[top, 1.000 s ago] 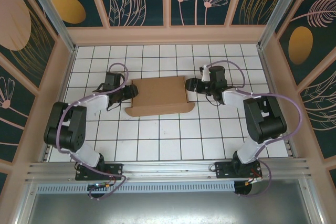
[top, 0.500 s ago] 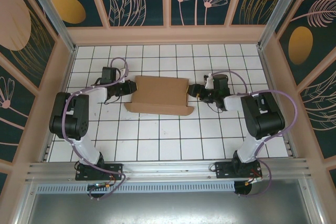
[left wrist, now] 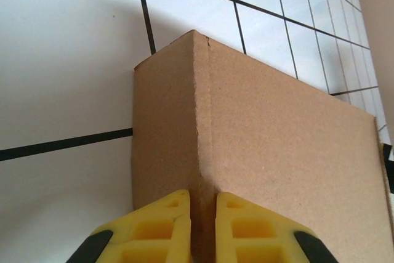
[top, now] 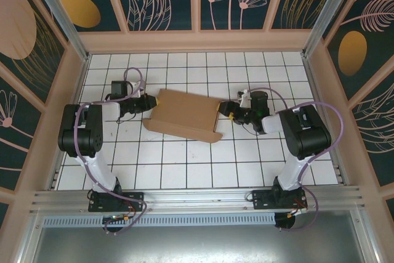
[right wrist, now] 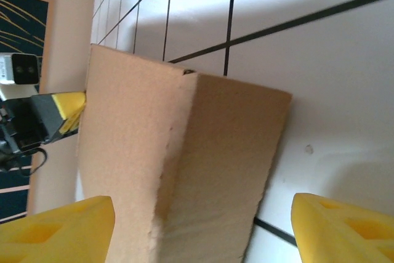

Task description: Fold the paper box

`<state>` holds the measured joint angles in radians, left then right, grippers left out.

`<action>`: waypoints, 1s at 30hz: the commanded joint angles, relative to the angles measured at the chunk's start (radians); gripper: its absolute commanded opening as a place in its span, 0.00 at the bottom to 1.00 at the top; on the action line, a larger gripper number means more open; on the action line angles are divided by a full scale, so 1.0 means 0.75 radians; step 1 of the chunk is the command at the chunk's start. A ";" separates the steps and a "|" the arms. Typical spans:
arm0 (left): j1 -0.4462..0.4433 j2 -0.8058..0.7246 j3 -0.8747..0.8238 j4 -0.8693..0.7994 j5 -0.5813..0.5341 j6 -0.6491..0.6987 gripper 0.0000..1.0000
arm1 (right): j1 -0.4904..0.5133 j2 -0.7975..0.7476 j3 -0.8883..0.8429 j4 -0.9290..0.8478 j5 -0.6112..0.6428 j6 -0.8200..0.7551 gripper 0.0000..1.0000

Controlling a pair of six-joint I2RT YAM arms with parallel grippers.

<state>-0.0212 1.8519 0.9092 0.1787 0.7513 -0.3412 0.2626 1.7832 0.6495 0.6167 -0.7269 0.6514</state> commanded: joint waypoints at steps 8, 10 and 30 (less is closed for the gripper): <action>0.036 0.140 -0.040 -0.130 -0.096 -0.016 0.06 | 0.038 -0.015 -0.043 0.007 -0.064 0.071 0.78; 0.038 0.146 -0.041 -0.129 -0.102 -0.019 0.06 | 0.043 -0.039 -0.048 -0.016 -0.045 0.076 0.79; 0.053 0.157 -0.054 -0.111 -0.095 -0.054 0.04 | 0.220 -0.196 0.042 -0.291 0.210 0.214 0.85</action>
<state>0.0090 1.8889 0.9157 0.2104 0.8337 -0.3866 0.4103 1.6104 0.6525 0.3576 -0.5533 0.7639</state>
